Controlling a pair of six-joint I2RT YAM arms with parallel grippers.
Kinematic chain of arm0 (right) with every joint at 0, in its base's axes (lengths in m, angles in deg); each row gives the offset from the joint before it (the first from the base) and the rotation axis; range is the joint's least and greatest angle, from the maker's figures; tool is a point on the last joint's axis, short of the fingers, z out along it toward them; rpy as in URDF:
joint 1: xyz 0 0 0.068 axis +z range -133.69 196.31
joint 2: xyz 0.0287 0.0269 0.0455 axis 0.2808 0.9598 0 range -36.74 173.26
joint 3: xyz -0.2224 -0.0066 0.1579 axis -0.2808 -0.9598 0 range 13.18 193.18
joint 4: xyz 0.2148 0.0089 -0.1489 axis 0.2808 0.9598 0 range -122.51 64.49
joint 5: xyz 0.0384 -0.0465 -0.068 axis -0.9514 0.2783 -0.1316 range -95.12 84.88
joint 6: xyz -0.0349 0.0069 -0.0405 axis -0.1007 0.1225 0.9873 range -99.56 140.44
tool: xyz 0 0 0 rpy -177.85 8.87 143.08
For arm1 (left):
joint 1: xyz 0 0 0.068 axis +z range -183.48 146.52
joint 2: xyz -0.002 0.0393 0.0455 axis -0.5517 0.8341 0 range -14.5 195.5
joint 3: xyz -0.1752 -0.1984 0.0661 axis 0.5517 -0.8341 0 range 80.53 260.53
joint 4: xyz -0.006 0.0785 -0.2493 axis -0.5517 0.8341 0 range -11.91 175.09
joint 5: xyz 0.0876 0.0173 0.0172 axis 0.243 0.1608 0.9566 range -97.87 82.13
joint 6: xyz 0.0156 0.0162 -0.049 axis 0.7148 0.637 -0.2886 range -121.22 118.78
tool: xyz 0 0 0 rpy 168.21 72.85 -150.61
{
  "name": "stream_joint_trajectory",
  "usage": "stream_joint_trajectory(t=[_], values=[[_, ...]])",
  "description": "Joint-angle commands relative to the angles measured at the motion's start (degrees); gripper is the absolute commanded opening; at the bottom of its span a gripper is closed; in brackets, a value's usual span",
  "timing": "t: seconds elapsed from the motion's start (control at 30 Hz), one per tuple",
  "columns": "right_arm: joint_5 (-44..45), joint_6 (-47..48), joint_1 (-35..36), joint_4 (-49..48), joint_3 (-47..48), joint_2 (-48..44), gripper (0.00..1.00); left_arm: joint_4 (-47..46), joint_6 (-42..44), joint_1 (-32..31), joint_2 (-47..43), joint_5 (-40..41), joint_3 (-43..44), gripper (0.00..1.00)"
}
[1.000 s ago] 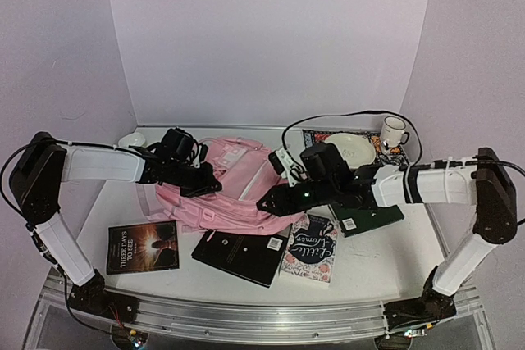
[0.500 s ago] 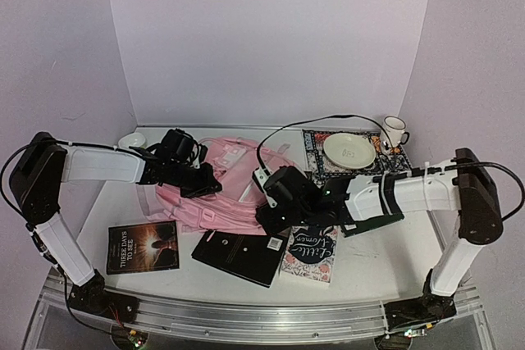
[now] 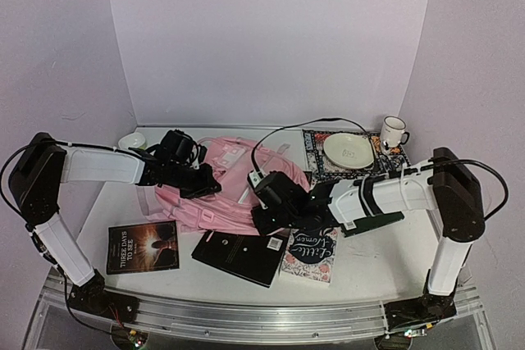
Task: Pack the student bag
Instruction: Zip the upper front pocket of the student bag.
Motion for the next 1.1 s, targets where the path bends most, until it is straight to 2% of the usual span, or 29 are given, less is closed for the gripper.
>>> stream_joint_trajectory(t=[0.0, 0.07, 0.17, 0.33, 0.47, 0.63, 0.83, 0.93, 1.07], values=[[1.7, 0.3, -0.9, 0.5, 0.3, -0.3, 0.12, -3.0, 0.7, 0.4, -3.3, 2.8, -0.3, 0.00], [2.7, 1.1, -1.5, 1.2, -1.2, -2.5, 0.00, -2.6, 1.8, 0.5, -3.6, 3.5, -0.4, 0.00], [3.4, 3.7, -3.9, 3.5, -3.3, -6.0, 0.00, -1.1, 3.3, 1.3, -3.6, 4.1, -0.2, 0.00], [0.8, 7.2, -12.4, 7.7, -5.9, -9.9, 0.00, 1.0, 7.3, 3.3, -3.6, 3.5, -0.6, 0.00], [-1.0, 9.7, -15.1, 8.8, -4.8, -10.5, 0.00, 3.2, 11.0, 5.1, -3.2, 3.4, -0.1, 0.00], [-13.0, 11.2, -13.6, 10.4, 0.6, -8.6, 0.00, 7.2, 16.9, 6.4, -1.1, 5.7, 5.6, 0.00], [-16.3, 11.7, -6.9, 10.0, 9.0, -5.4, 0.00, 10.2, 23.9, 6.6, 4.0, 9.0, 19.0, 0.00], [-16.9, 11.9, -4.5, 9.6, 13.5, -3.1, 0.00, 11.8, 23.9, 6.7, 5.7, 10.6, 24.1, 0.08], [-15.7, 11.3, -2.8, 8.8, 18.2, 1.1, 0.00, 12.3, 17.5, 6.7, 2.4, 12.0, 22.3, 0.33]])
